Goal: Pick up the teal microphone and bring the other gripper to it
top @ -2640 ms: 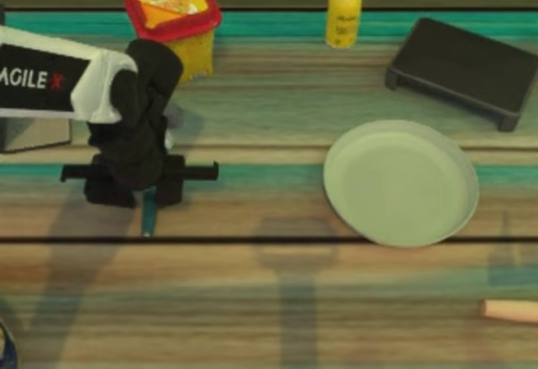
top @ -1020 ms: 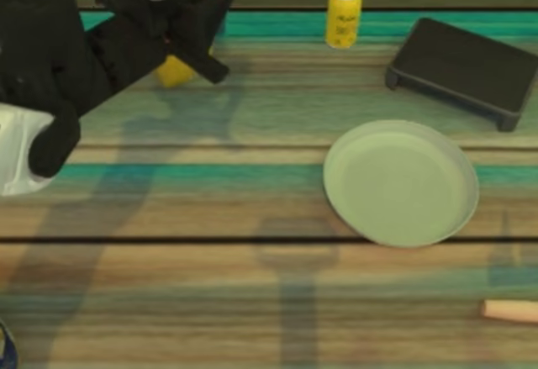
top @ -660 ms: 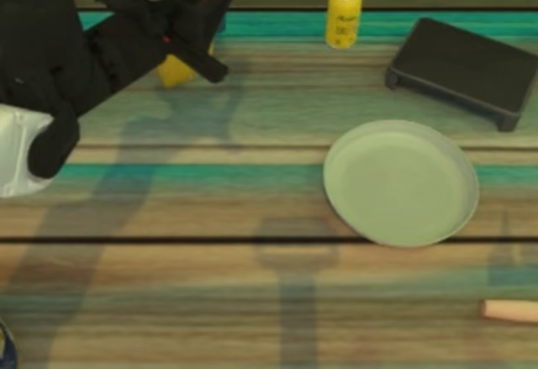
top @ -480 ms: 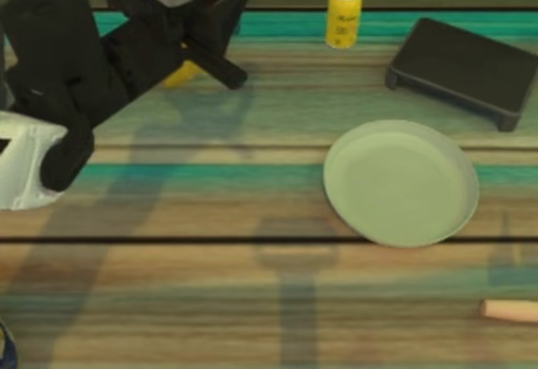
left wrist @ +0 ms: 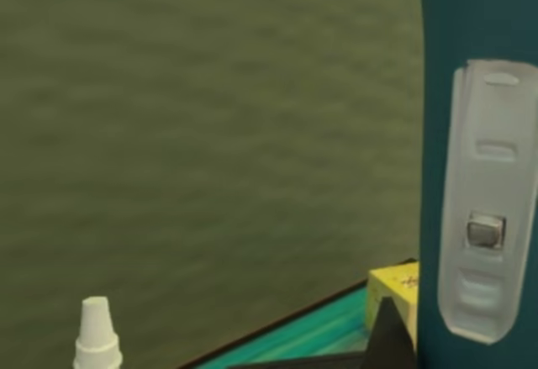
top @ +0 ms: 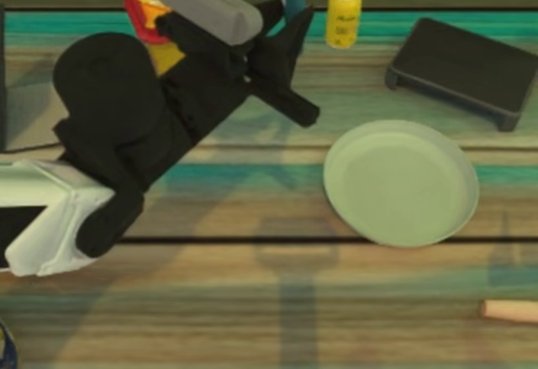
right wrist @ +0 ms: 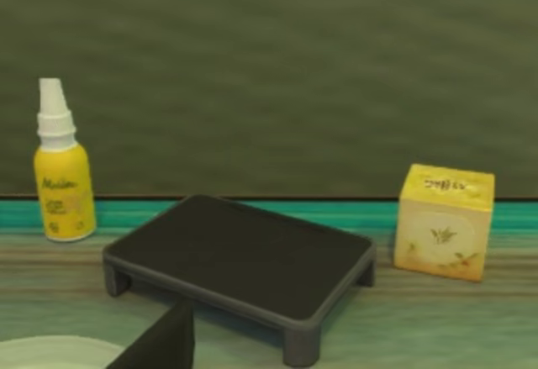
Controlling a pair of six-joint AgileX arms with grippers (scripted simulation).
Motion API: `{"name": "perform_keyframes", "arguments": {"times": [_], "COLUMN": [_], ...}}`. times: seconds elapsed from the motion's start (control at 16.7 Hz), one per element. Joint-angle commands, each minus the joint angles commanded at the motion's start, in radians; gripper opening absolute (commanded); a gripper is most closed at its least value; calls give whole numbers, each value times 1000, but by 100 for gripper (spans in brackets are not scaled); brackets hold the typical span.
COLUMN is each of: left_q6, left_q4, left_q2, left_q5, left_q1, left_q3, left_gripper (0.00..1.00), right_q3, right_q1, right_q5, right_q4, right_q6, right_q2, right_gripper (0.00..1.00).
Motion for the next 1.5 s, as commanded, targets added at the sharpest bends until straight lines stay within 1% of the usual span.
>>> {"name": "perform_keyframes", "arguments": {"times": [0.72,0.78,0.84,0.96,1.08,1.2,1.5], "left_q6": [0,0,0,0,0,0,0], "left_q4": [0,0,0,0,0,0,0], "left_q2": [0,0,0,0,0,0,0], "left_q5": [-1,-1,-1,-1,-1,-1,-1], "left_q1": [-1,-1,-1,-1,-1,-1,-1], "left_q3": [0,0,0,0,0,0,0], "left_gripper": [0,0,0,0,0,0,0], "right_q3": [1,11,30,89,171,266,515], "right_q1": [1,5,13,37,71,110,219], "right_q5": [-1,-10,-26,-77,-147,-230,-458], "right_q4": [1,7,18,53,100,154,294], "right_q6": [0,-1,-3,-8,-15,-24,-45], "right_q2": [1,13,34,108,227,385,857], "right_gripper": [100,100,100,100,100,100,100]}}
